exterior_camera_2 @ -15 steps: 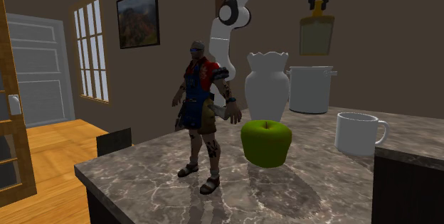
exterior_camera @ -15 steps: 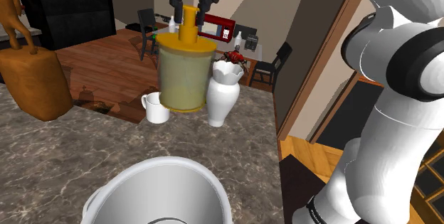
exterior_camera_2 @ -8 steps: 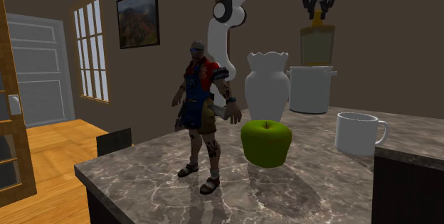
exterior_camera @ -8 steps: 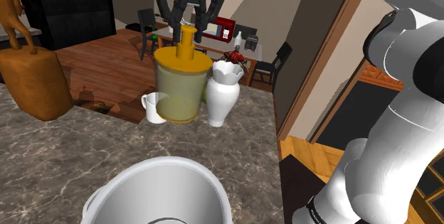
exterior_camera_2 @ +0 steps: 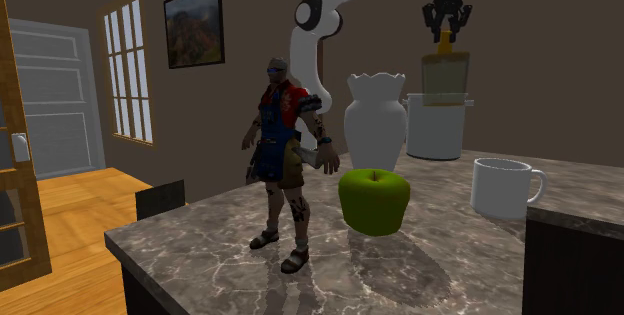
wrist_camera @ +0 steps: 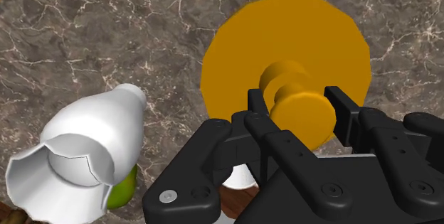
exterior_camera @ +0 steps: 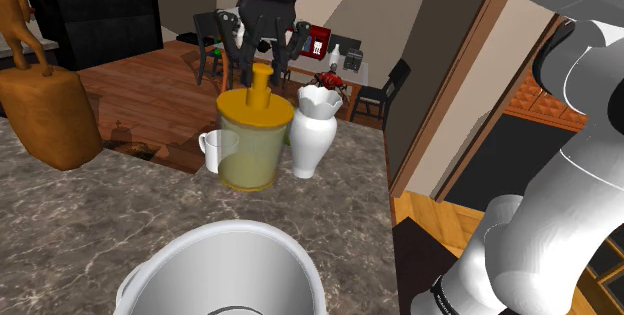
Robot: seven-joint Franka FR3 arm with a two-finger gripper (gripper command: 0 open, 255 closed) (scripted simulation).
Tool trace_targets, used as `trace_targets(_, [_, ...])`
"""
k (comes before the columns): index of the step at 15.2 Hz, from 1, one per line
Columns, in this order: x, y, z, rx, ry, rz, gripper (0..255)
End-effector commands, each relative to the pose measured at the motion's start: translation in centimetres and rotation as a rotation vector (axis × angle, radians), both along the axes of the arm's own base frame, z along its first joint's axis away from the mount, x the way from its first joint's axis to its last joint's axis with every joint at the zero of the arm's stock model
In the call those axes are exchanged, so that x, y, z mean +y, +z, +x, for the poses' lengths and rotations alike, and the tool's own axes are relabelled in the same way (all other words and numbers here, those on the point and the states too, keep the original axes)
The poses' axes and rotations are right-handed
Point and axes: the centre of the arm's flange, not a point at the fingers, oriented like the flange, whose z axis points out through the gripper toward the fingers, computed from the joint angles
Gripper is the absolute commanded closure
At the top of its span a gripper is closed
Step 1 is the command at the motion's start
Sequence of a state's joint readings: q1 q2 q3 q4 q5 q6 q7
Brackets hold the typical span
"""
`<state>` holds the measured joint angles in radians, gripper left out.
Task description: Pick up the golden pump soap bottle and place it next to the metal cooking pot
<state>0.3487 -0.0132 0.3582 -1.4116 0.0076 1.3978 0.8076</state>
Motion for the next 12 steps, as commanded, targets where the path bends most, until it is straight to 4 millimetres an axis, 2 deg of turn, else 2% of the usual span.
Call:
trace_targets(1, [0.0,-1.0,-0.1,-0.001,0.000,0.001,255])
trace_targets(12, [0.0,-6.8,-0.1,-0.001,0.000,0.001,255])
